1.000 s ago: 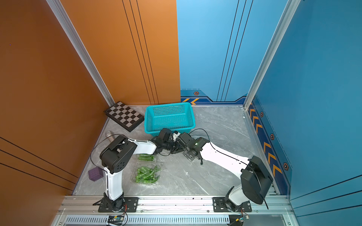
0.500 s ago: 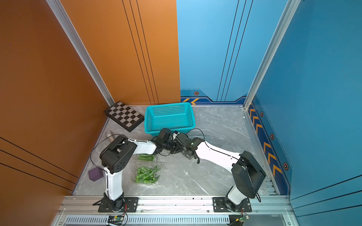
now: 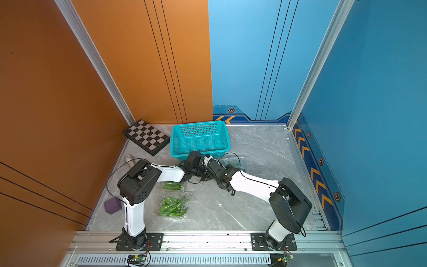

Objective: Take small green peppers out of containers
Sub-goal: Open the packing box at the center of the board.

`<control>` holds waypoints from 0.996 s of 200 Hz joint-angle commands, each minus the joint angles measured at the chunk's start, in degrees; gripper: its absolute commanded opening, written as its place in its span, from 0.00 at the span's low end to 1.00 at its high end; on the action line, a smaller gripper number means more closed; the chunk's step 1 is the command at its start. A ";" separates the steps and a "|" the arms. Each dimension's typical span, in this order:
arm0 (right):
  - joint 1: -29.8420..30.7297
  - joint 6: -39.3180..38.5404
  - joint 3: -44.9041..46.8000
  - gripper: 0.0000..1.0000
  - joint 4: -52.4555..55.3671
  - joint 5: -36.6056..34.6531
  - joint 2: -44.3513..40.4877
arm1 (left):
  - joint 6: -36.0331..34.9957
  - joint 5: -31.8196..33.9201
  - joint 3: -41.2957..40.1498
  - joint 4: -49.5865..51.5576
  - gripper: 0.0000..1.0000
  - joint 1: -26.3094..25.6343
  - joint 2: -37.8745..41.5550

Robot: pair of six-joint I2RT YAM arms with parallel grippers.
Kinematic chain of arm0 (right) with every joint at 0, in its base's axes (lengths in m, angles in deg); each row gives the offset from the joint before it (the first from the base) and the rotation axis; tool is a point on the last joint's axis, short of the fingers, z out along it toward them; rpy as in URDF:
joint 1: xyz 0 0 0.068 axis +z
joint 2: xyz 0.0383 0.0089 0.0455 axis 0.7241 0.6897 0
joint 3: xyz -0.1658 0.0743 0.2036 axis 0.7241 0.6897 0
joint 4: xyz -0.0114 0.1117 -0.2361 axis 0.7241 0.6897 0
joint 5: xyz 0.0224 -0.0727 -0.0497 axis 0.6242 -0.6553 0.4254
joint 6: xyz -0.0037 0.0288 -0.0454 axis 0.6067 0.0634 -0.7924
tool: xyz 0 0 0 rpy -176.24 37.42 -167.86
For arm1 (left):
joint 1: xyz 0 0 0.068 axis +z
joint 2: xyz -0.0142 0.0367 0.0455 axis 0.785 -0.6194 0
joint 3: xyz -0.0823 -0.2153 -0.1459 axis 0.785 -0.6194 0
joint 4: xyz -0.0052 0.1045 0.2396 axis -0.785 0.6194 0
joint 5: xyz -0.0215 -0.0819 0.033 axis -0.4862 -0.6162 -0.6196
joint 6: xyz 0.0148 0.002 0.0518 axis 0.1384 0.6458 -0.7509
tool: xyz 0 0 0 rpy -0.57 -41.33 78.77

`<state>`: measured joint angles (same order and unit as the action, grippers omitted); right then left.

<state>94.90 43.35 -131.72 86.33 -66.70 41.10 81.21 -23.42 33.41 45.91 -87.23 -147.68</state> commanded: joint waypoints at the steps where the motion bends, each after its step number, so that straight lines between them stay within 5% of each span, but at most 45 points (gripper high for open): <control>1: 0.05 0.12 1.05 0.31 -3.44 -3.83 -1.83 | -1.13 -0.43 0.74 1.24 0.13 0.13 -1.01; 30: -1.07 -0.34 0.56 0.27 -3.64 -5.16 -2.95 | -0.98 -0.29 0.57 1.31 0.13 0.34 -0.77; 66: -3.46 -1.19 1.43 0.40 -3.60 -7.08 -2.82 | -0.82 0.26 -0.31 1.31 0.11 1.00 0.29; 116: -5.61 -0.62 1.67 0.38 -3.60 -8.16 -2.78 | -0.63 0.19 -0.33 1.31 0.11 1.21 0.44; 170: -7.72 0.71 -0.28 0.68 -5.50 -10.85 -3.44 | -1.31 0.22 0.12 2.41 0.14 0.64 1.26; 199: -7.91 0.91 -2.25 0.73 -6.06 -10.15 -3.18 | -3.45 1.57 0.40 6.23 0.17 0.53 2.48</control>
<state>87.25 43.00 -131.19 81.35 -75.67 39.20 80.88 -23.37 33.41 47.01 -86.86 -147.44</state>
